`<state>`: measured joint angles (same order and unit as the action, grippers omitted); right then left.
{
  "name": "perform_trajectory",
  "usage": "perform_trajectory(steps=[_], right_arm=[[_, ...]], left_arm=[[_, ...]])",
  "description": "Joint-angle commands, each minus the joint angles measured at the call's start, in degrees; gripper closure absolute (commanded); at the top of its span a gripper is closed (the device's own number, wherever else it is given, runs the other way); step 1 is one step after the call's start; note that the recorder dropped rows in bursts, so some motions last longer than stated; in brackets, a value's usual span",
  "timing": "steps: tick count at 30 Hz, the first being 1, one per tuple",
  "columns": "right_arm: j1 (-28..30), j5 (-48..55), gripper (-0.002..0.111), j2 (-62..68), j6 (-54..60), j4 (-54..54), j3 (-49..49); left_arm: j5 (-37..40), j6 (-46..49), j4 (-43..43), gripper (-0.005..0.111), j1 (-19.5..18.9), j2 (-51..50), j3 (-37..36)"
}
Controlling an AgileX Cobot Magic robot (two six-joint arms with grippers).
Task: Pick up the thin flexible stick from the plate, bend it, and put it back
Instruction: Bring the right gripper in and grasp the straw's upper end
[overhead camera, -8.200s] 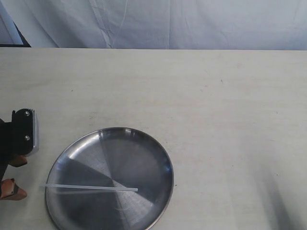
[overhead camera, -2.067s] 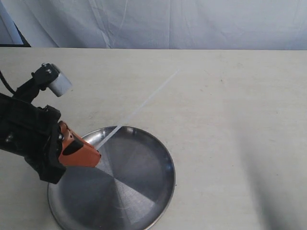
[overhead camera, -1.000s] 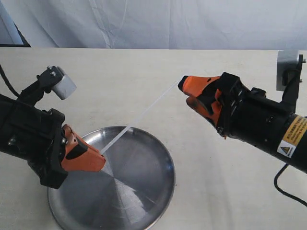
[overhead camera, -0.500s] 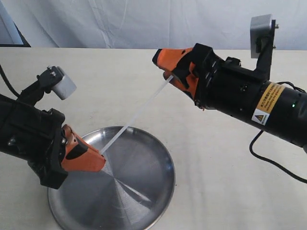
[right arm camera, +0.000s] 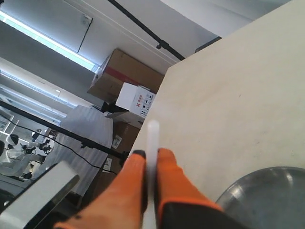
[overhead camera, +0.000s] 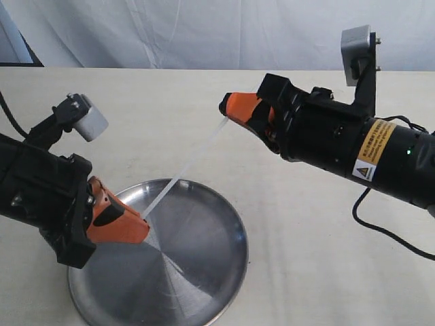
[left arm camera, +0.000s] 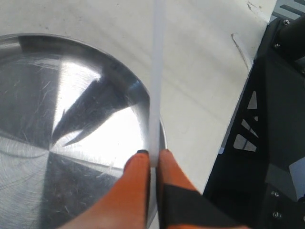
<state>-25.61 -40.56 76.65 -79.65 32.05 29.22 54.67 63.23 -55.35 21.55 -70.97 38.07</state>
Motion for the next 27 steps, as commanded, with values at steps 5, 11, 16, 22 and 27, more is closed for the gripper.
perform_trajectory(steps=[5,11,16,22,27], right_arm=[[-0.11,-0.28,0.109,0.27,-0.11,2.22,0.33],[-0.11,-0.28,0.109,0.27,-1.09,3.57,0.33],[-0.11,-0.28,0.109,0.27,-1.10,3.68,0.33],[-0.11,-2.02,0.109,0.27,-1.23,3.82,0.33],[-0.11,-4.80,0.109,0.27,-1.45,3.82,0.33]], left_arm=[[0.19,0.31,-2.47,0.107,0.33,0.40,0.10],[0.54,0.31,-4.56,0.102,0.33,0.40,0.10],[0.77,0.31,-4.68,0.080,0.33,0.40,0.10],[0.77,0.14,-5.15,0.059,0.33,0.40,0.10],[0.77,0.14,-5.23,0.063,0.33,0.40,0.10]])
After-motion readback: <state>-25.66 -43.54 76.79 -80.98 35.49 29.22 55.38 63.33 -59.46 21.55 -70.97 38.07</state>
